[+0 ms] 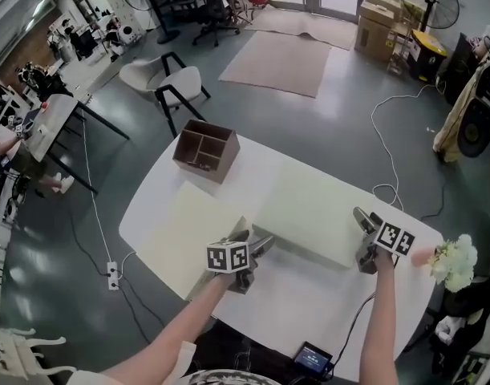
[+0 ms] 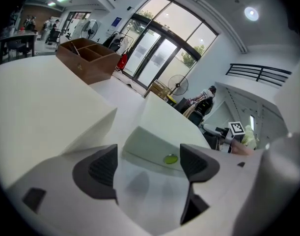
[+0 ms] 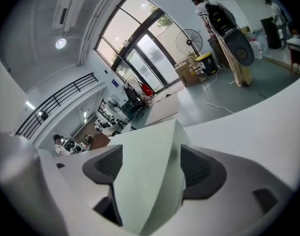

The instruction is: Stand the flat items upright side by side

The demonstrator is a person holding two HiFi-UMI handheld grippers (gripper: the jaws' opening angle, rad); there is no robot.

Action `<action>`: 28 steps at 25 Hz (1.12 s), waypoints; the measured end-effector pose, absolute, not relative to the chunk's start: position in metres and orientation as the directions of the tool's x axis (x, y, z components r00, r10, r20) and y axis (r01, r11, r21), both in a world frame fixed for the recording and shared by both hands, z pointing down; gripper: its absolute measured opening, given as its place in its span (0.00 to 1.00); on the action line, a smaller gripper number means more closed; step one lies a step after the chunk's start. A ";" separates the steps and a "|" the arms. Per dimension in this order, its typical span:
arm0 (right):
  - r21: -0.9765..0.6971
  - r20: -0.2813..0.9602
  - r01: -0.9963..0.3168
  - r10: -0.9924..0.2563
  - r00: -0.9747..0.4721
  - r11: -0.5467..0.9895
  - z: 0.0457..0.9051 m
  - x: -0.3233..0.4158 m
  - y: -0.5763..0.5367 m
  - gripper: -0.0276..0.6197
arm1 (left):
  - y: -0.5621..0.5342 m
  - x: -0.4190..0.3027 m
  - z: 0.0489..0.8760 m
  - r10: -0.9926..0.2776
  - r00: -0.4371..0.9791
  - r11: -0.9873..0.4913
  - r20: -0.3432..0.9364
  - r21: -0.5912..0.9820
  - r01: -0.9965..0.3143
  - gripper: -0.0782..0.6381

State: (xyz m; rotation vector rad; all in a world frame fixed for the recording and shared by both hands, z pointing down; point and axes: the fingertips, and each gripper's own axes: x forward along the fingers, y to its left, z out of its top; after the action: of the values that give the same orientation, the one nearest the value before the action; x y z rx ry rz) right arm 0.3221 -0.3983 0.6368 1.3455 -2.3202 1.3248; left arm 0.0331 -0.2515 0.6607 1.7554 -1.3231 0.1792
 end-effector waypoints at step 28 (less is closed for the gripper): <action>-0.610 0.583 -0.787 -0.616 -0.529 0.098 0.665 0.292 -0.388 0.62 | -0.293 0.023 0.626 -0.717 0.506 -0.208 0.479 0.546 -0.812 0.68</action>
State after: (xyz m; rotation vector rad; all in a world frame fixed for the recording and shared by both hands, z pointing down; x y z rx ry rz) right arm 0.2923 -0.3875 0.6652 1.4177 -2.1868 1.4060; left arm 0.0225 -0.2934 0.6259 1.9683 -1.2531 0.1539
